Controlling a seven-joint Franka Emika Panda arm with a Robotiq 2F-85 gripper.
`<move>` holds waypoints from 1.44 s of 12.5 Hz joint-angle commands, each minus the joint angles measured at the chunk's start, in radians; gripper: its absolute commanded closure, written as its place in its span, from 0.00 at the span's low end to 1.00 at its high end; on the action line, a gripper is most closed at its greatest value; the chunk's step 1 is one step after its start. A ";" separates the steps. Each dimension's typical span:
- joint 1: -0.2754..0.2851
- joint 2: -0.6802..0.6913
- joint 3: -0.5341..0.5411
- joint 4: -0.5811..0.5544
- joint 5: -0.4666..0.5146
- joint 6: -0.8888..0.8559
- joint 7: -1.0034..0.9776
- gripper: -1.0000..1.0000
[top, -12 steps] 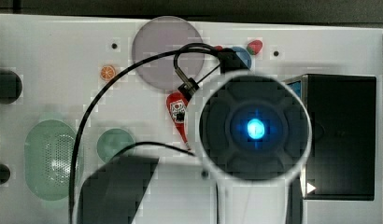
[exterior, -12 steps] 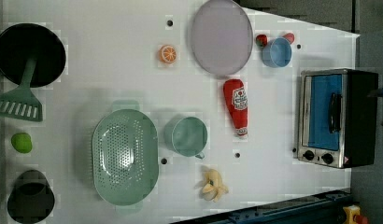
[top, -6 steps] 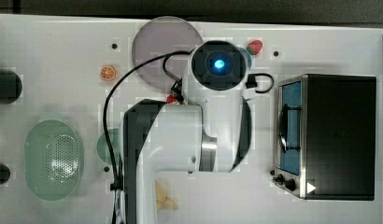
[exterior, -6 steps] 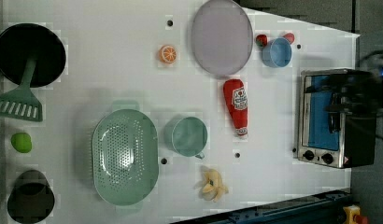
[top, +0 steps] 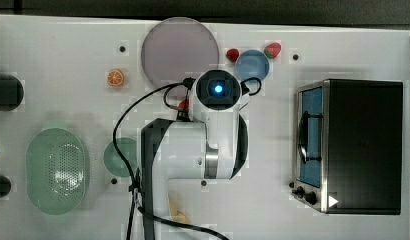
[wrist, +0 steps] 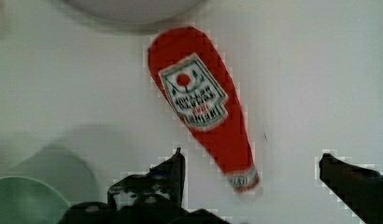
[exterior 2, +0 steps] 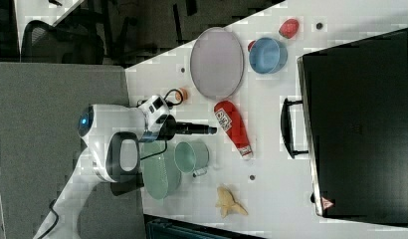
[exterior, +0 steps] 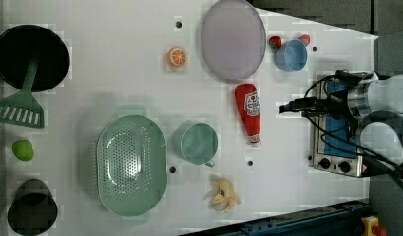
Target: Pick Ketchup from the table and place it in strainer.
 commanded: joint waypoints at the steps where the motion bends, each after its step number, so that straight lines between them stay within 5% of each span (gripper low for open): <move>1: 0.011 0.045 0.022 -0.017 0.007 0.124 -0.206 0.00; 18: 0.018 0.285 0.011 -0.143 -0.034 0.497 -0.286 0.00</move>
